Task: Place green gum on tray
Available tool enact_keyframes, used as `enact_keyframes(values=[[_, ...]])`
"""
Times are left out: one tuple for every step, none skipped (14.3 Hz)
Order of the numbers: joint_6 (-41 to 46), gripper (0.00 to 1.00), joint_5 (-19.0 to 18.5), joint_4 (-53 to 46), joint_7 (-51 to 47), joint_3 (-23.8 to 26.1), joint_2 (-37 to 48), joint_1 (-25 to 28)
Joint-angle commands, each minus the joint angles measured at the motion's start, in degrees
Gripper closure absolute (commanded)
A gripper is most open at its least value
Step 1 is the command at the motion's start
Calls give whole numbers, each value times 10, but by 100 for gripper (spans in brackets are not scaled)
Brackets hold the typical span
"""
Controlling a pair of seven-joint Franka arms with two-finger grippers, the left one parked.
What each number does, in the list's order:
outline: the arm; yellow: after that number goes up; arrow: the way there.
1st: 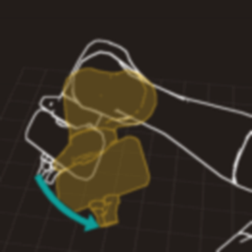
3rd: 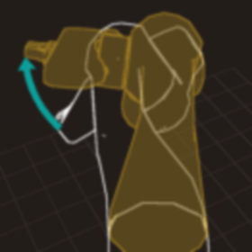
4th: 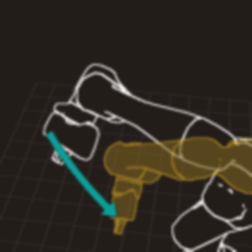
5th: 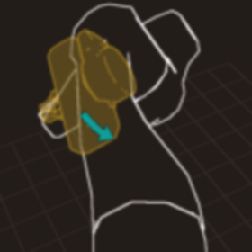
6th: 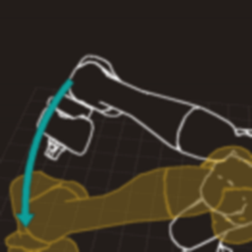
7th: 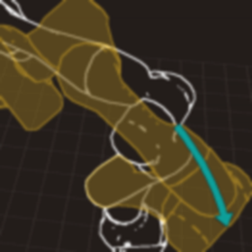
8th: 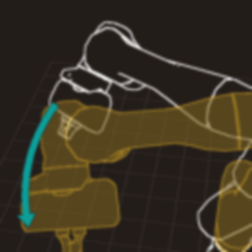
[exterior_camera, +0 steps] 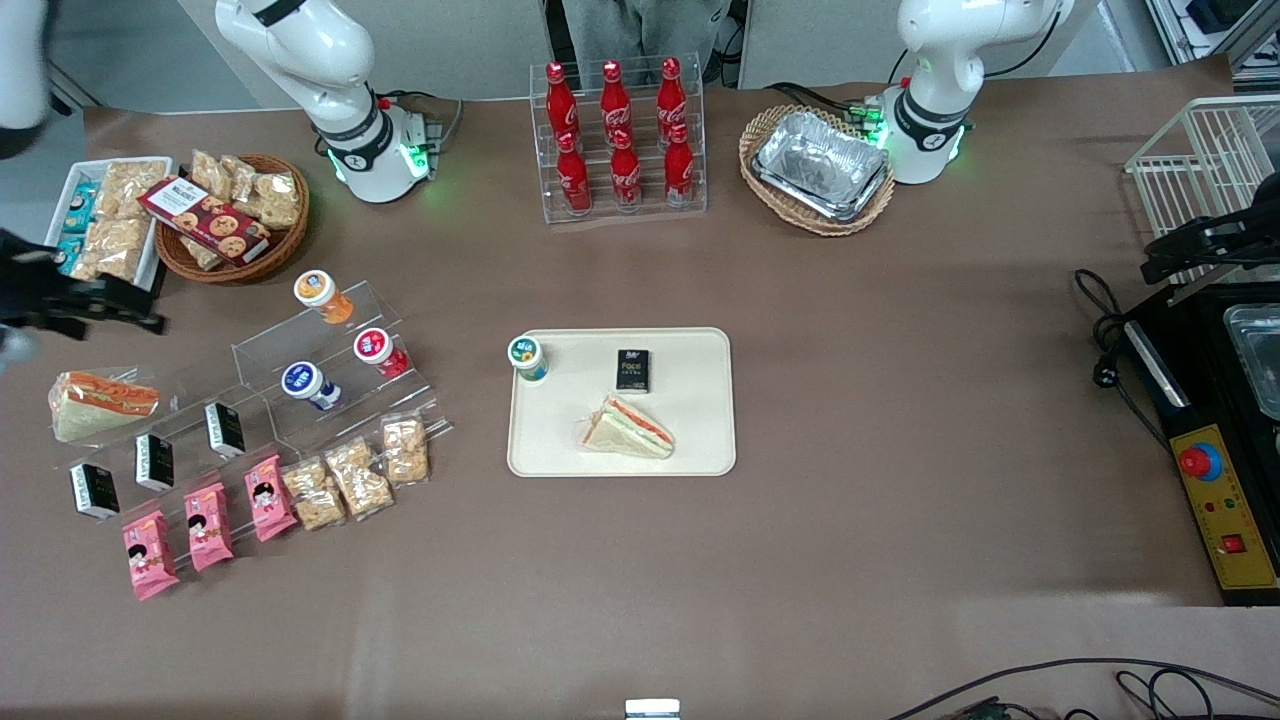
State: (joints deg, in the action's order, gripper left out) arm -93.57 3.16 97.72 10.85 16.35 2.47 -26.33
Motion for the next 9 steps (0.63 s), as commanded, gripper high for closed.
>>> enact_keyframes(values=[[2,0,-4,-6,37,-54,-8,22],[1,0,-15,-6,38,-61,-11,33],[-2,0,-16,-7,37,-77,-12,47],[-3,0,-16,-7,33,-99,-12,74],[-5,0,-16,-7,30,-128,-13,107],[-6,0,-16,-7,29,-159,-14,140],[-8,0,-16,-8,27,-183,-17,169],[-10,0,-16,-9,20,-205,-18,194],[-10,0,-16,-9,13,-212,-19,203]])
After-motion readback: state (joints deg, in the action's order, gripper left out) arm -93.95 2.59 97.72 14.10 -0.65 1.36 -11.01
